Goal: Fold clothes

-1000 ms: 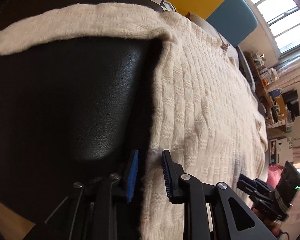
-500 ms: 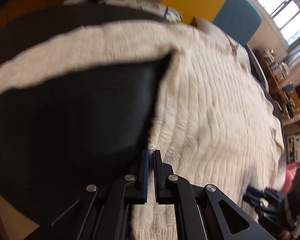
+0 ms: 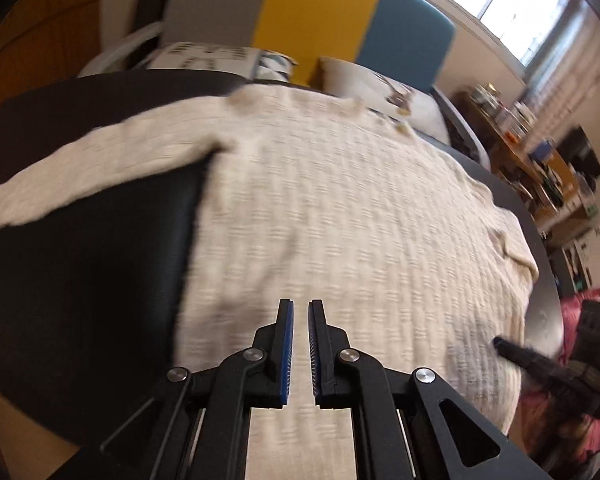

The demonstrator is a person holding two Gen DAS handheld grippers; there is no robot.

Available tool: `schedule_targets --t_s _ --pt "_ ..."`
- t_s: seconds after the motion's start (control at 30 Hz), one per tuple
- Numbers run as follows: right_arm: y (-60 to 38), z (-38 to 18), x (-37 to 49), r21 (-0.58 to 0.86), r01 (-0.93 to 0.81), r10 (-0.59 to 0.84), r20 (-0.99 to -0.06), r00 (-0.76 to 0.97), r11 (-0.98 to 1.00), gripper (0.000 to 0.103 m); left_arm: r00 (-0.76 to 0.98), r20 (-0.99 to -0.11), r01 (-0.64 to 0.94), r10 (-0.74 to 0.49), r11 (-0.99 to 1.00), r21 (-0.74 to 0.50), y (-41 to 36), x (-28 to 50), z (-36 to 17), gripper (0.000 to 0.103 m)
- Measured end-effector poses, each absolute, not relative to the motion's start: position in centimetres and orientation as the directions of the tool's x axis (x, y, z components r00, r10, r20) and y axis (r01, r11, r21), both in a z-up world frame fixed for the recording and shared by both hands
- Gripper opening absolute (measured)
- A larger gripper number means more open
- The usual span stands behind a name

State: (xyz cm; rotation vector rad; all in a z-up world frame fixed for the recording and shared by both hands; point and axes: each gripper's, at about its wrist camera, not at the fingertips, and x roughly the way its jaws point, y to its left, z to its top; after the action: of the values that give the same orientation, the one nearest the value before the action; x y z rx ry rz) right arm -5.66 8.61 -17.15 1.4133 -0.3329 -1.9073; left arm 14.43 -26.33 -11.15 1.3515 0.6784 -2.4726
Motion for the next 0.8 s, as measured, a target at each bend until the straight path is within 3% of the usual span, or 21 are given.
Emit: schedule_targets --t_s 0.3,0.63,0.77,0.8 --pt "22.8 -16.7 -10.9 0.678 0.041 -0.637 -0.665 -0.39 -0.734 0.028 -0.484 -0.874 0.258 0.051 -0.946 -0.198 -19.8 4.7 -13.3 0.007" --pt "19.1 -19.0 -13.3 0.692 -0.023 -0.623 -0.664 -0.414 -0.722 0.028 -0.413 -0.905 0.263 0.1 -0.939 -0.224 -19.9 2.2 -16.2 0.009" --pt "17.4 -18.4 -13.5 0.604 0.05 -0.563 -0.706 -0.43 -0.796 0.028 -0.417 -0.901 0.255 0.12 -0.936 -0.243 -20.2 2.2 -16.4 0.009" --pt "16.9 -18.2 -13.5 0.557 0.07 -0.528 -0.73 -0.435 -0.828 0.017 -0.417 -0.9 0.253 0.123 -0.936 -0.245 -20.3 2.2 -16.5 0.009"
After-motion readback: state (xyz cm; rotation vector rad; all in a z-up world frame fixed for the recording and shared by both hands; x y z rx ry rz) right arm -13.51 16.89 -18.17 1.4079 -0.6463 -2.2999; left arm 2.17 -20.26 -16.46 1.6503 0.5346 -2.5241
